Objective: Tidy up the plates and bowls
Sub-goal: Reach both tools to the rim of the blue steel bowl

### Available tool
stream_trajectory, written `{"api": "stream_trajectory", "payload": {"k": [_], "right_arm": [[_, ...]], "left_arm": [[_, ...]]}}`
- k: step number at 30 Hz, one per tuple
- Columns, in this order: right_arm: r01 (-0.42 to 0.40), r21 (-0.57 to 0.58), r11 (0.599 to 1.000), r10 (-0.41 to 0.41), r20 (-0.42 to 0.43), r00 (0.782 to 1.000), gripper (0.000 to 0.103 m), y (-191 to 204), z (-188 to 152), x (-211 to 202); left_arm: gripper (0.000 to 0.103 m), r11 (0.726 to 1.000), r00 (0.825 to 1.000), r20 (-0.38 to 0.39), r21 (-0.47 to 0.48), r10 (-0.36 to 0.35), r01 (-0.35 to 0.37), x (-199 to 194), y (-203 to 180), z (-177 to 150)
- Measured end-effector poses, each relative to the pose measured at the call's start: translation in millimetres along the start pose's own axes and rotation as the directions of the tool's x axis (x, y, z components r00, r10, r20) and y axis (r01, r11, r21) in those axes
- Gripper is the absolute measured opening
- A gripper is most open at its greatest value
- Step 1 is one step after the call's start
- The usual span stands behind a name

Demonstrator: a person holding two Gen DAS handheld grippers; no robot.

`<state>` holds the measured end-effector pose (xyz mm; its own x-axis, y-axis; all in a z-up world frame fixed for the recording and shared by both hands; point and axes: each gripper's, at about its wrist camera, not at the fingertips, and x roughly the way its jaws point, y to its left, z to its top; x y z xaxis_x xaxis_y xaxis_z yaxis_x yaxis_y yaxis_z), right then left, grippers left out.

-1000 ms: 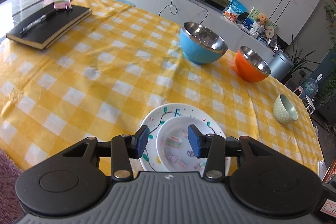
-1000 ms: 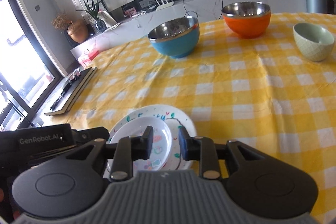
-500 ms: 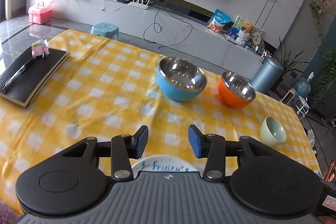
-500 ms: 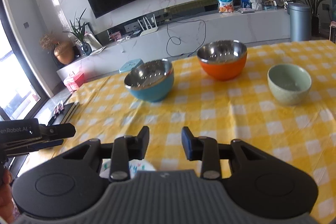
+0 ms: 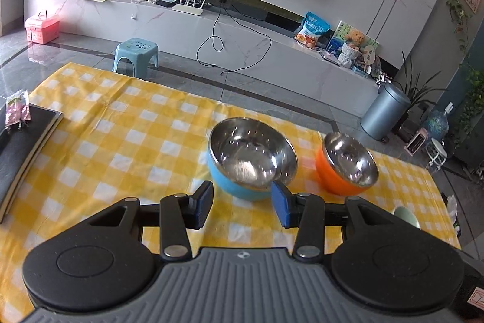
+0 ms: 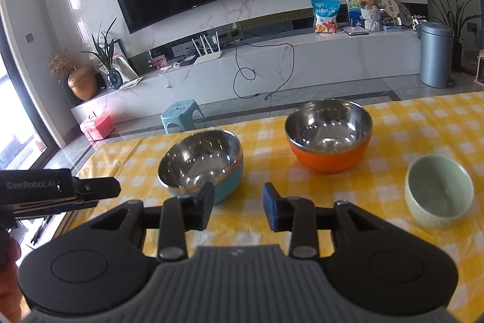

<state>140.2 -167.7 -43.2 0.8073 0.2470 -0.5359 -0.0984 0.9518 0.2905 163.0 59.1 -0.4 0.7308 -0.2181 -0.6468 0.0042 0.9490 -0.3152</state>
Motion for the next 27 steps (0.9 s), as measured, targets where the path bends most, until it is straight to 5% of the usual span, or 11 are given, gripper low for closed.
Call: {"api": "stream_trajectory", "payload": {"k": [18,27], "right_arm": [[0.008,0.154,0.988,0.01,-0.116,0.993,0.035,-4,27,121],[0.03,0.198,0.98,0.006,-0.178,0.984,0.033,2,28,148]], "left_arm": [[0.051,0.998,0.998,-0.053,-0.046,0.043,-0.046,107,31,28],[0.025,0.996,0.994,-0.095,-0.063,0.061,-0.068,128,31,29]]}}
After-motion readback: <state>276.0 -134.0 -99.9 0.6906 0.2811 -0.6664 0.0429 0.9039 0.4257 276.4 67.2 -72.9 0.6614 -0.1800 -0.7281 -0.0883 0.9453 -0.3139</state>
